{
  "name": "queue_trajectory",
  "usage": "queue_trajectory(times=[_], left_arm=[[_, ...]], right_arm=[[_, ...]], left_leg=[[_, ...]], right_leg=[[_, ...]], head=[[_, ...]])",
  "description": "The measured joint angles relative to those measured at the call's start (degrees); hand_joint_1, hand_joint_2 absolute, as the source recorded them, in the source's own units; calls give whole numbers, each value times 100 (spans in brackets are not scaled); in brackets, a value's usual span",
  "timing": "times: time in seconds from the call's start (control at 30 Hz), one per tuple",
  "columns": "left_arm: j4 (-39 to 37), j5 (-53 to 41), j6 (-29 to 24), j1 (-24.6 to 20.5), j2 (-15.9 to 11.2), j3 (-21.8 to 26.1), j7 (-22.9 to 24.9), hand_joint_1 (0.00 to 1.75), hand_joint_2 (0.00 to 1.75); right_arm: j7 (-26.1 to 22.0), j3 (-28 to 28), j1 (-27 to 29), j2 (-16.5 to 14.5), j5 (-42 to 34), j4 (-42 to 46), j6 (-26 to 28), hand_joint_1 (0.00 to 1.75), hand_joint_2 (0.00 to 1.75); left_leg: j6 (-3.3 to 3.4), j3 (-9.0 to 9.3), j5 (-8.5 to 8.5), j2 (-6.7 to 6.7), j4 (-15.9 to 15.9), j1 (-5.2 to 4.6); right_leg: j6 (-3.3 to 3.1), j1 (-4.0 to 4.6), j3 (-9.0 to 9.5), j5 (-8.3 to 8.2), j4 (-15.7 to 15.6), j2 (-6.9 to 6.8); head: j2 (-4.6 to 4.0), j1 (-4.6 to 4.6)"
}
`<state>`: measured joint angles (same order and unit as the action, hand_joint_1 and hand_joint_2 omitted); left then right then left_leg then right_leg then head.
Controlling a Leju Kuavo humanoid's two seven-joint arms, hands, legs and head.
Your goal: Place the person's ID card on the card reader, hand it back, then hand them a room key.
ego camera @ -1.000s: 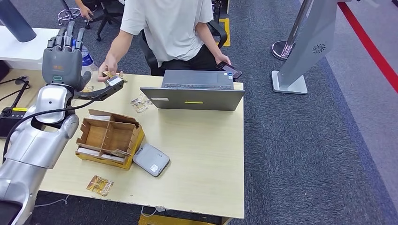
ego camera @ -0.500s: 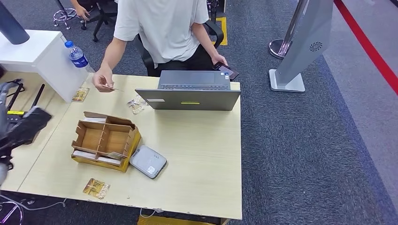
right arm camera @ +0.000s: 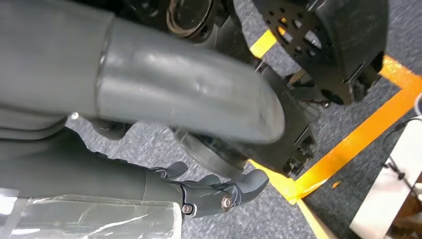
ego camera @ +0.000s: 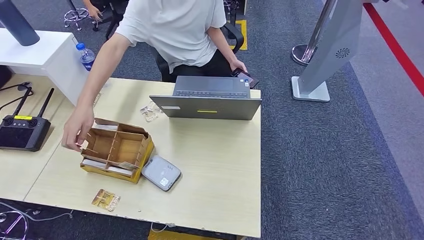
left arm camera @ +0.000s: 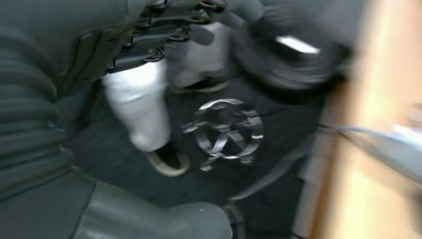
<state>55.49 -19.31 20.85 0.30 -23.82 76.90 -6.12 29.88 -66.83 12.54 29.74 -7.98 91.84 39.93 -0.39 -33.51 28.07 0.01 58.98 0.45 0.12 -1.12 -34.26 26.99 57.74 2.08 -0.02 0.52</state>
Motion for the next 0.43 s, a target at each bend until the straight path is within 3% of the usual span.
queue_trajectory(times=[0.23,0.43], left_arm=[[-2277,-306,51,-67,763,590,-65,0,175],[-3294,-603,55,-230,1335,631,102,0,175]], right_arm=[[-18,-169,-73,296,100,135,2,0,175],[-217,-436,-349,472,119,124,-7,0,175]], left_leg=[[18,14,10,-40,9,-10],[35,19,12,-39,12,-27]], right_leg=[[17,-10,34,10,-7,-49],[27,-23,37,6,-8,-50]], head=[[0,-4],[0,4]])
